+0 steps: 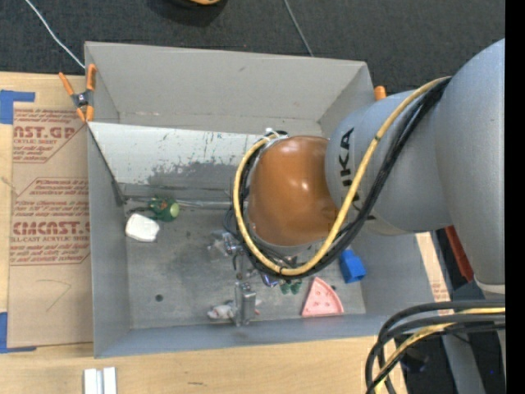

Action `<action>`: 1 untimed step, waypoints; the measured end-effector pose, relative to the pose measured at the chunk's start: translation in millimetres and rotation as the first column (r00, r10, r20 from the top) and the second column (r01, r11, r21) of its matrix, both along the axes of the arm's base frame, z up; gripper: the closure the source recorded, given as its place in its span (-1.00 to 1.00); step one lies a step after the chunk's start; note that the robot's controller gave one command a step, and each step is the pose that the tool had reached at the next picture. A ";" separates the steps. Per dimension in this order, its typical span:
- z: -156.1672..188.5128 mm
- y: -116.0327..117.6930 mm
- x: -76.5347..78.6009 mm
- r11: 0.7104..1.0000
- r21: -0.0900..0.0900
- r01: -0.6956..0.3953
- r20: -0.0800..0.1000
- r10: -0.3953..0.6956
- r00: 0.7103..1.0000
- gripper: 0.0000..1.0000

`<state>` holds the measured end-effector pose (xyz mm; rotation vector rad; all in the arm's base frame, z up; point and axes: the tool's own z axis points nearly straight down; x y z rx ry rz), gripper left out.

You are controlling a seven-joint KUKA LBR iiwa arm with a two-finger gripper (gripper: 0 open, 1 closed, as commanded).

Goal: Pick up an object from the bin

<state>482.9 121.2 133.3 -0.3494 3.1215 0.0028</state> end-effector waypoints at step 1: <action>-26.3 -14.7 -3.8 0.975 -0.001 0.222 -0.005 -0.222 0.975 -1.00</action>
Offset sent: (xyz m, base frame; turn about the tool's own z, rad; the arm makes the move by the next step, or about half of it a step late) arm -0.0020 -0.0273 -0.0633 0.1464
